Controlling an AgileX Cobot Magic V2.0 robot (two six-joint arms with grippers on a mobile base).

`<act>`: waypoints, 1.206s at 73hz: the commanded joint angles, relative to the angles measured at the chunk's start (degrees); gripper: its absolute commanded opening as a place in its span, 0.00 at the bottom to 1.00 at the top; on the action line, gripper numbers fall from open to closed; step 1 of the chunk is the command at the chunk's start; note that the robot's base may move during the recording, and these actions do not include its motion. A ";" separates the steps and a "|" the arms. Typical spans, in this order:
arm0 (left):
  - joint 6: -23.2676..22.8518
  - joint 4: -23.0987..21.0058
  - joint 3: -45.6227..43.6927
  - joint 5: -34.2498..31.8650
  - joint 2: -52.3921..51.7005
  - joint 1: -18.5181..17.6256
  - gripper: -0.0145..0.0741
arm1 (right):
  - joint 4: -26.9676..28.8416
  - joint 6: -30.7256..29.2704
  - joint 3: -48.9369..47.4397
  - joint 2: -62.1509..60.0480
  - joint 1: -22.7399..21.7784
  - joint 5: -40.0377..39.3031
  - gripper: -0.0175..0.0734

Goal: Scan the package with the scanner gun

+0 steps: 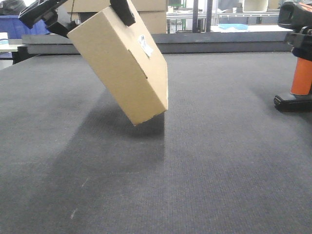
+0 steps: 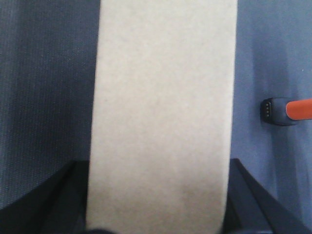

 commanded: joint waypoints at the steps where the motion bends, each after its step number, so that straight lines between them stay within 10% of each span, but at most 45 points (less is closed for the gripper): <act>1: -0.13 -0.75 -0.31 -1.24 -0.14 0.10 0.04 | -0.98 0.14 -0.23 -1.12 -0.17 0.22 0.81; 48: -0.13 -0.40 -0.31 -1.23 -0.14 0.10 0.04 | -6.98 -0.50 7.99 -8.05 -0.17 2.21 0.81; 69: -0.13 5.19 -1.72 5.28 -1.80 3.08 0.04 | -7.88 -0.50 11.22 -20.40 -0.17 16.56 0.80; 88: 5.41 18.89 -1.72 13.88 -7.53 9.76 0.04 | -7.66 -0.50 11.22 -30.64 -0.17 21.13 0.45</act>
